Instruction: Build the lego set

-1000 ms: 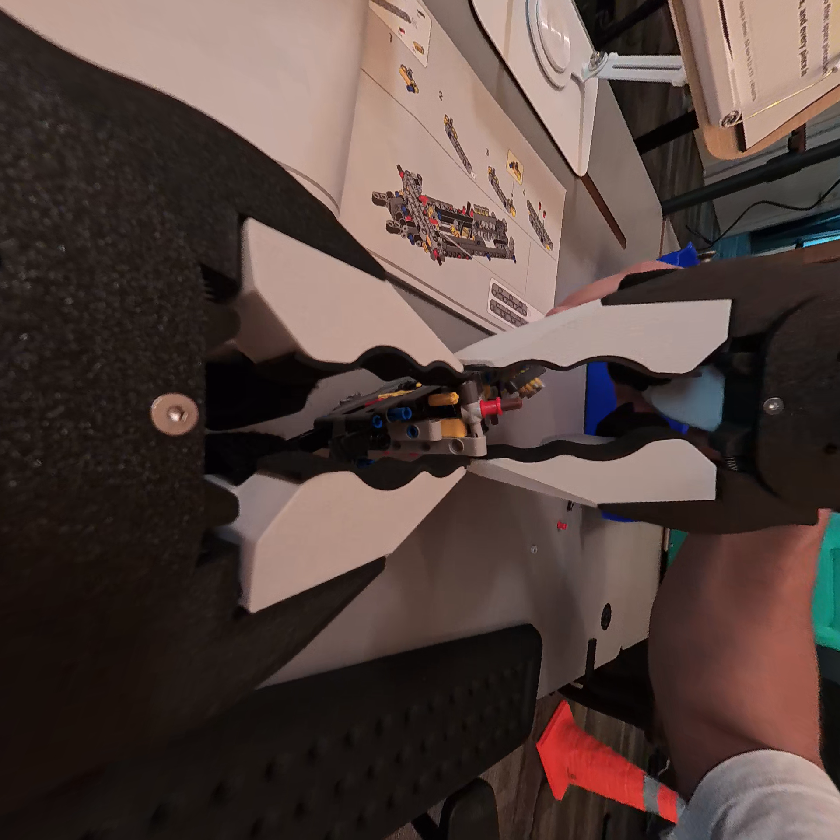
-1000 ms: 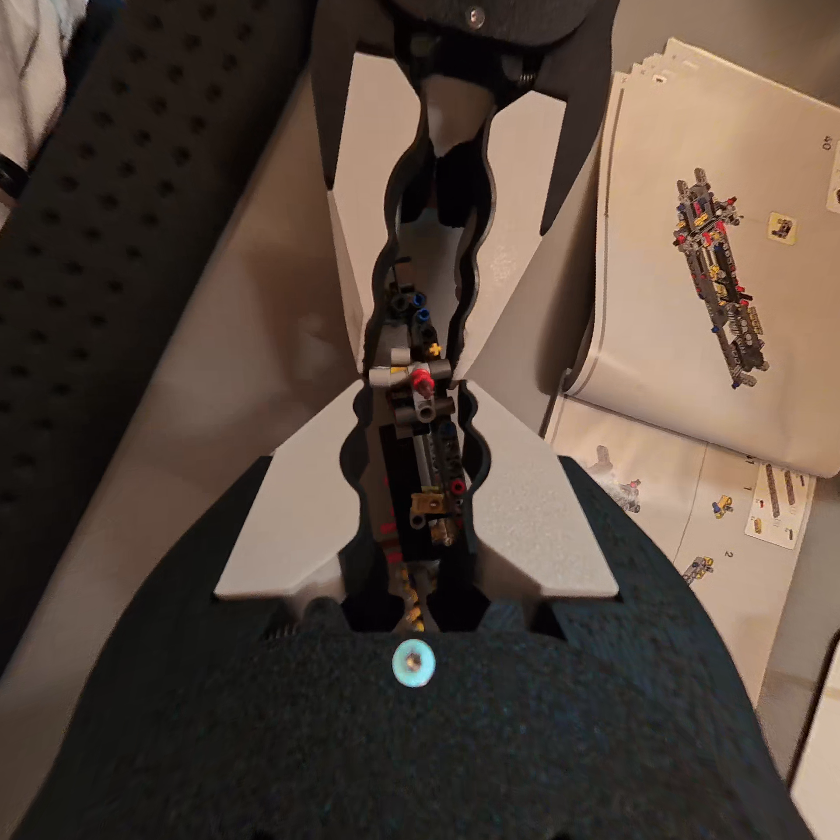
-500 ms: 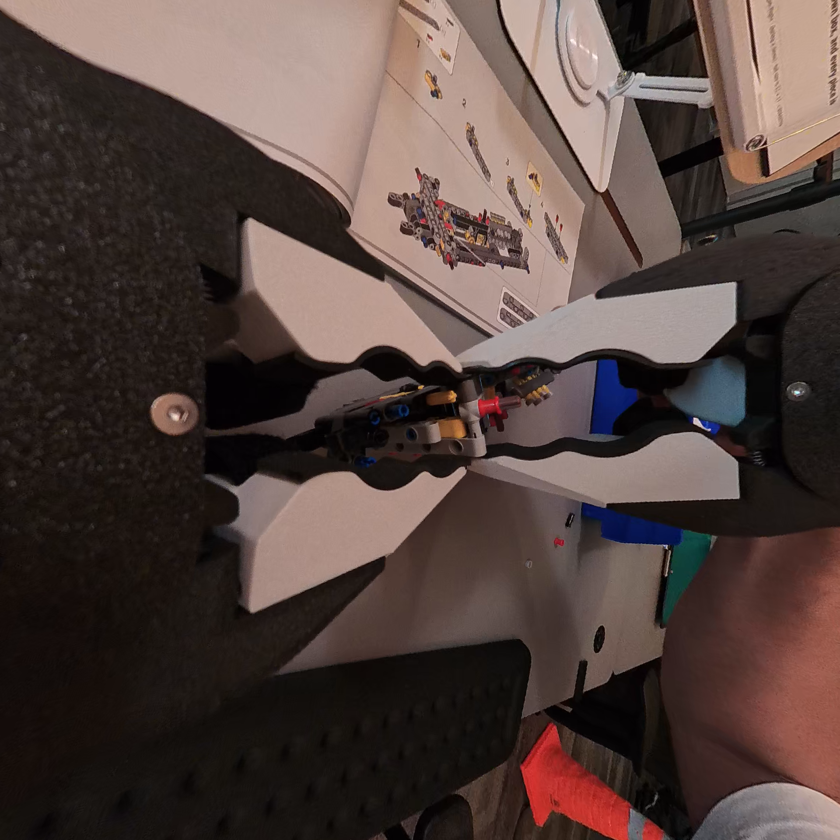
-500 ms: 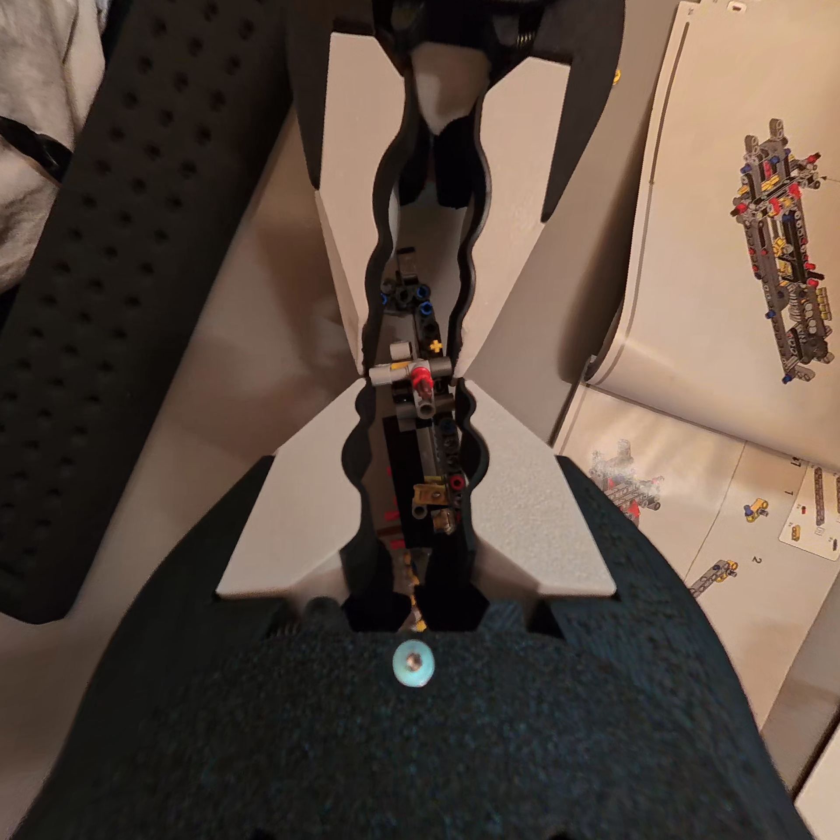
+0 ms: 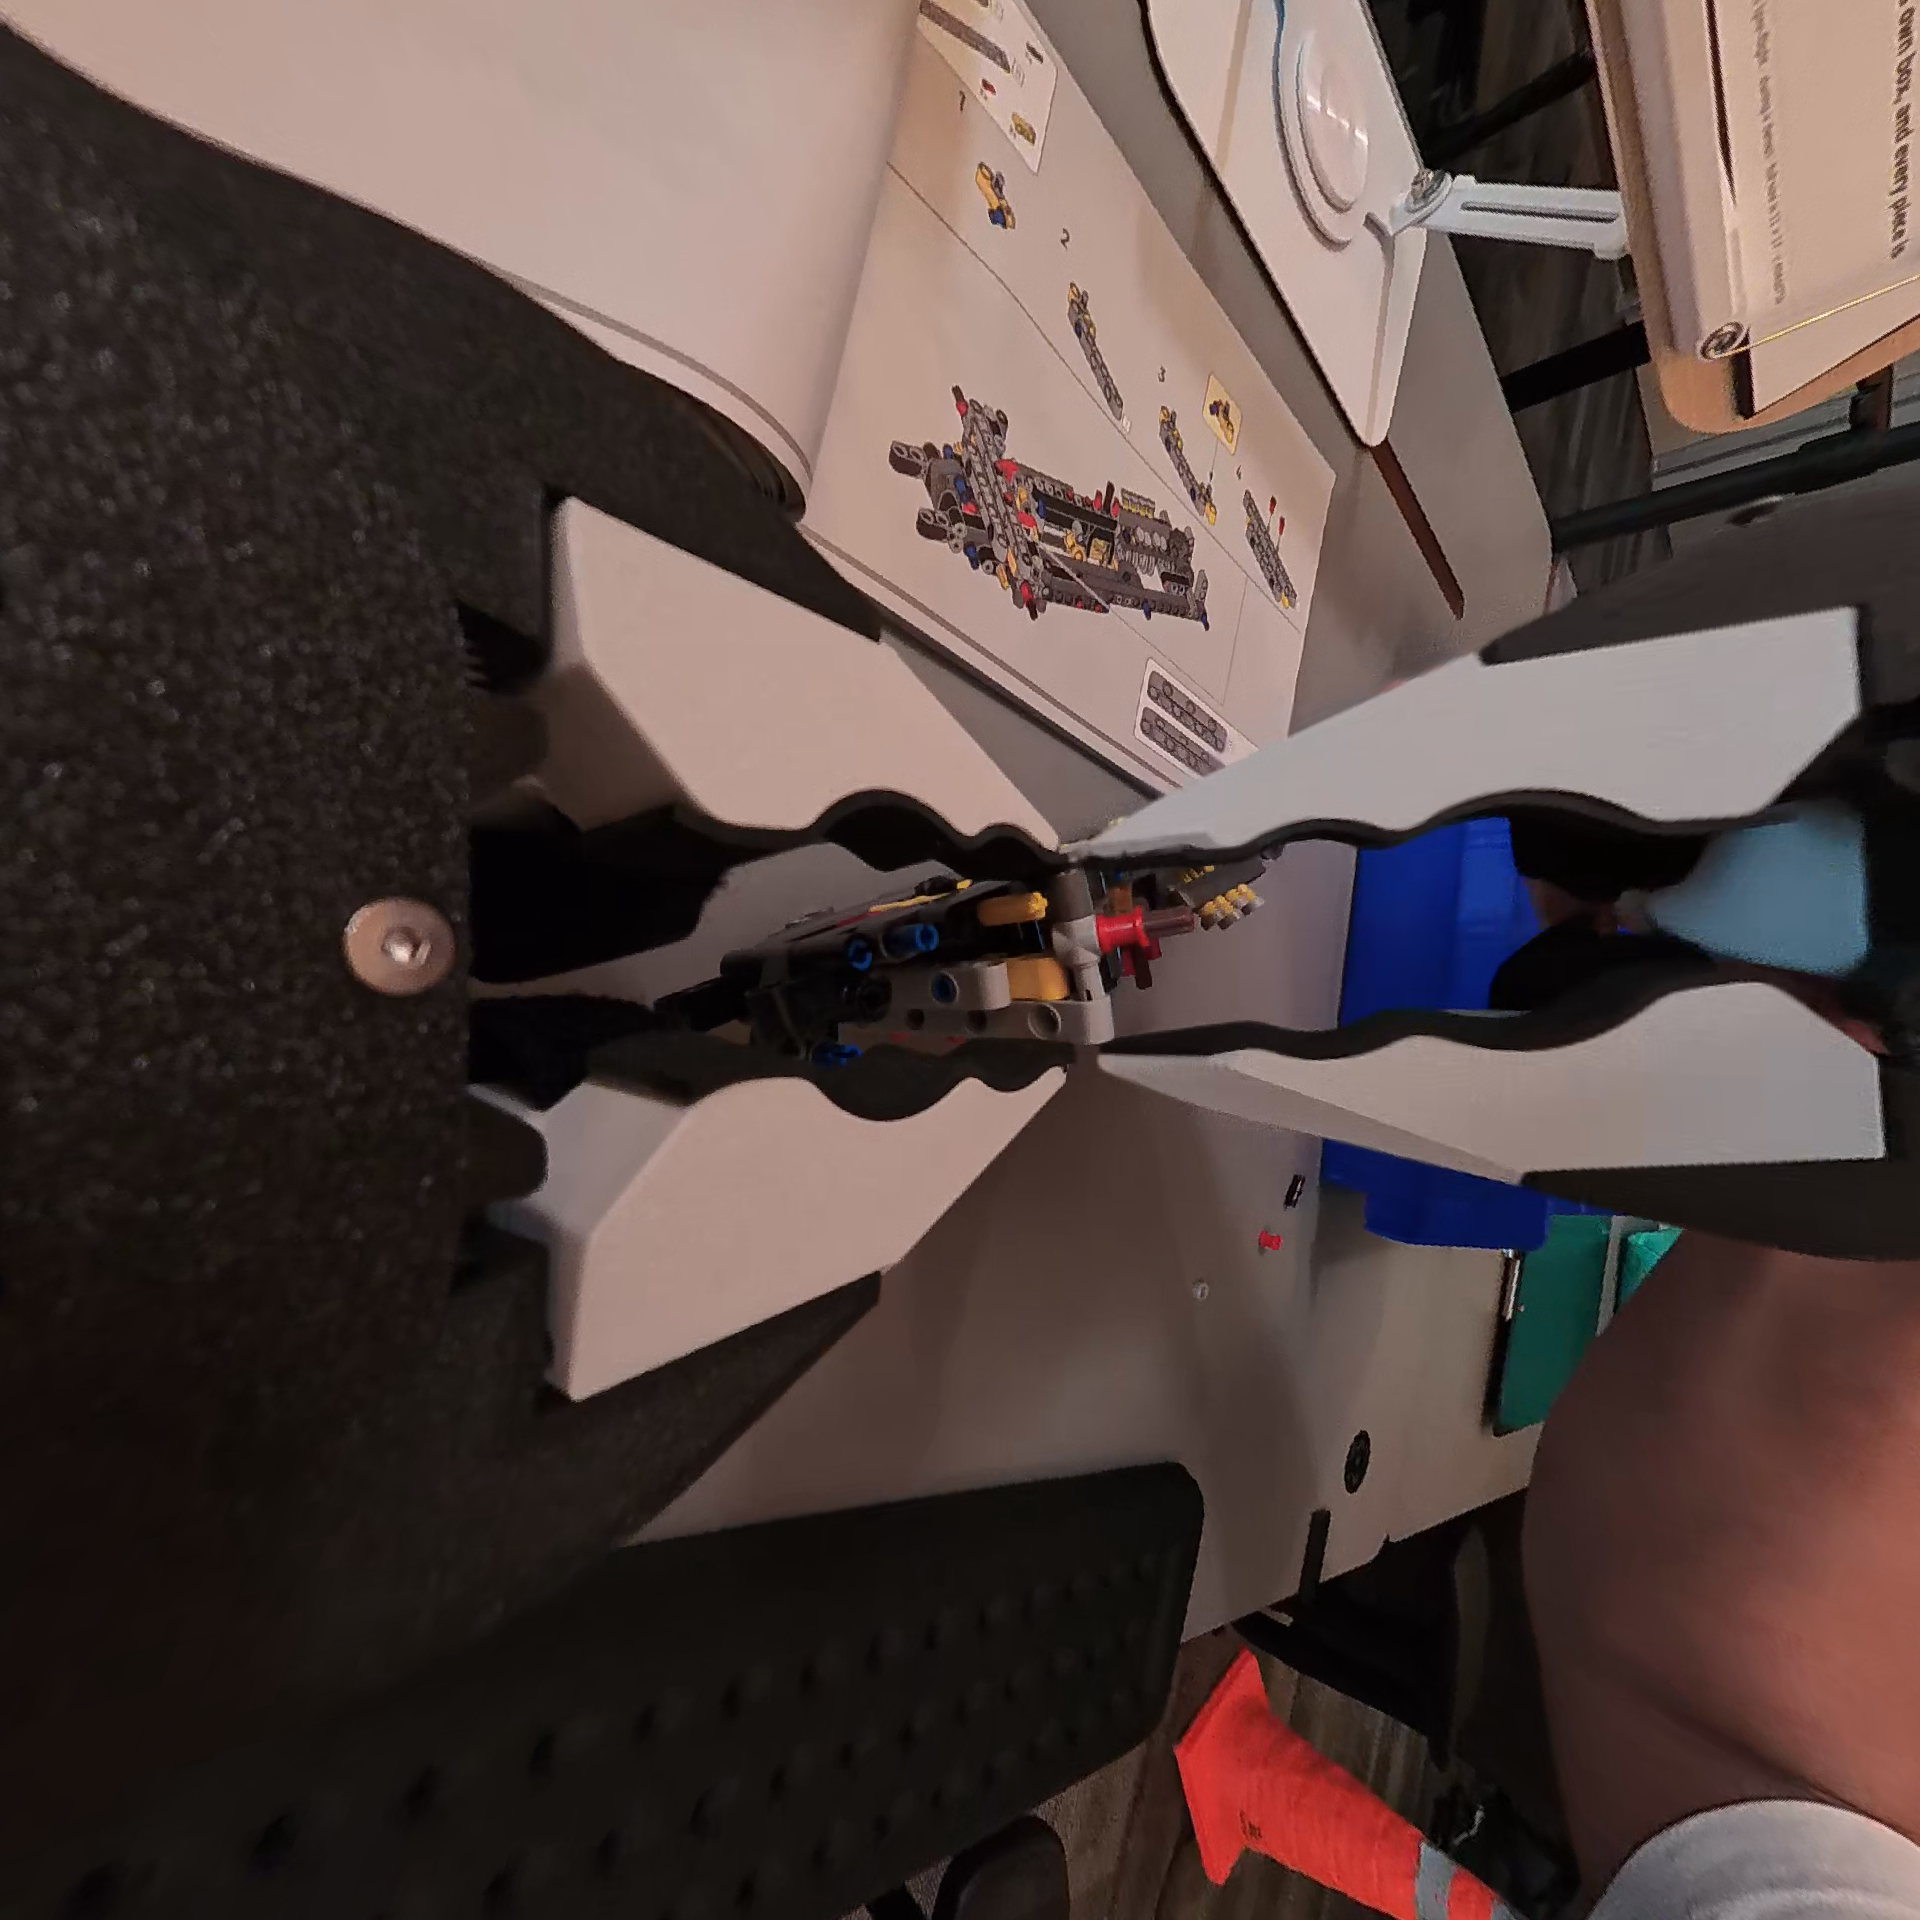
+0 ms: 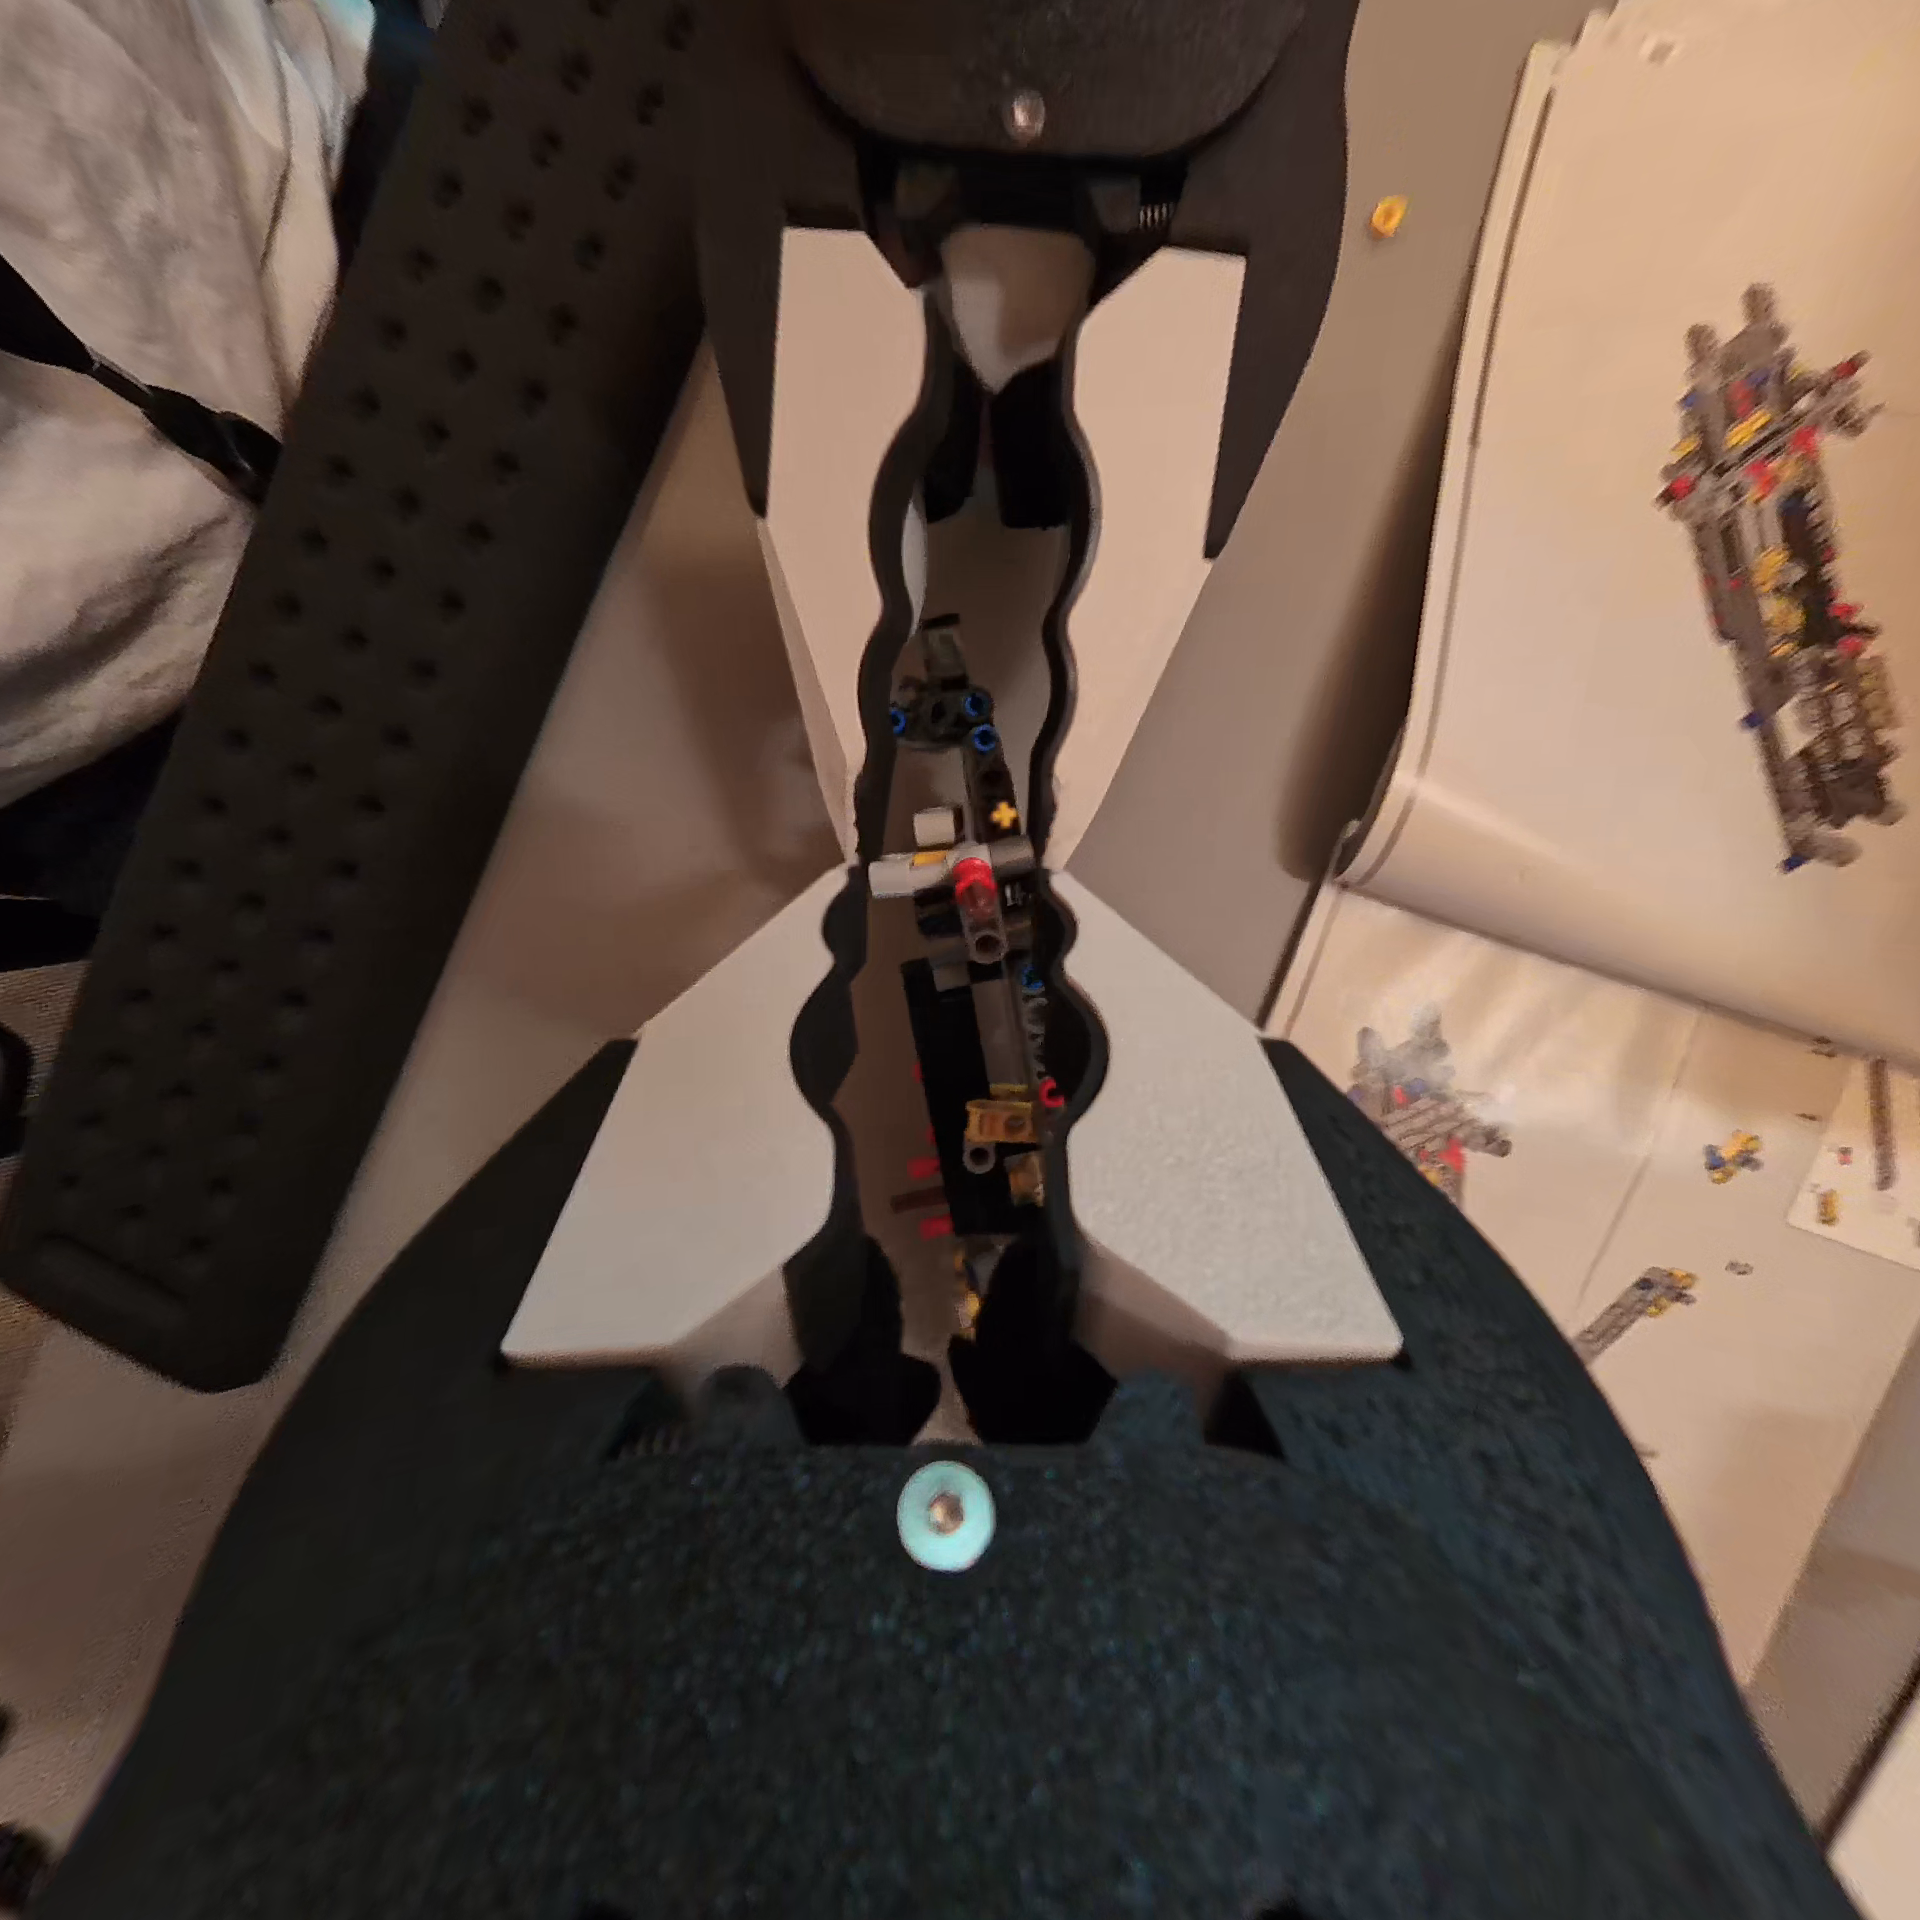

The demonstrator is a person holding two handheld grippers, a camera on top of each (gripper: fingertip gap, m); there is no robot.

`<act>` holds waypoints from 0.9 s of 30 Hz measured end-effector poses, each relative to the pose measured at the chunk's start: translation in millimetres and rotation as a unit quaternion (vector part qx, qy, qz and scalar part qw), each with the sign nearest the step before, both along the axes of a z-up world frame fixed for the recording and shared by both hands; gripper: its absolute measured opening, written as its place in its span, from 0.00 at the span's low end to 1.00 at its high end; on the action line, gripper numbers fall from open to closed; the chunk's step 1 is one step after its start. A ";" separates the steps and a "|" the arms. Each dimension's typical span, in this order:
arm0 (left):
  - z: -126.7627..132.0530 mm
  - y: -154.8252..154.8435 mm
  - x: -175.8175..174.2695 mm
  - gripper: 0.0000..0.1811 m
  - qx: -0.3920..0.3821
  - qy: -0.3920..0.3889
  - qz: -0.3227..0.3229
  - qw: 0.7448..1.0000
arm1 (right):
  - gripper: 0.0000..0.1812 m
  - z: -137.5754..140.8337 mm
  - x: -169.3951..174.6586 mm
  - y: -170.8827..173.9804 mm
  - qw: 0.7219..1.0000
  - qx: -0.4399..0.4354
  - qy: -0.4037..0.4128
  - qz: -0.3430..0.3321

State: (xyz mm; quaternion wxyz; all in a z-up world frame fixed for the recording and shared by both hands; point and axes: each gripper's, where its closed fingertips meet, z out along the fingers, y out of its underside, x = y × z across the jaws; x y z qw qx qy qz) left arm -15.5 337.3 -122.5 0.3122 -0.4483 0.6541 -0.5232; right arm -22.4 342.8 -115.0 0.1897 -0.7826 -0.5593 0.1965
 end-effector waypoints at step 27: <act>-3.0 -2.6 0.8 0.17 0.028 0.009 0.006 1.000 | 0.17 -3.0 -0.8 -0.2 0.999 0.021 0.032 0.020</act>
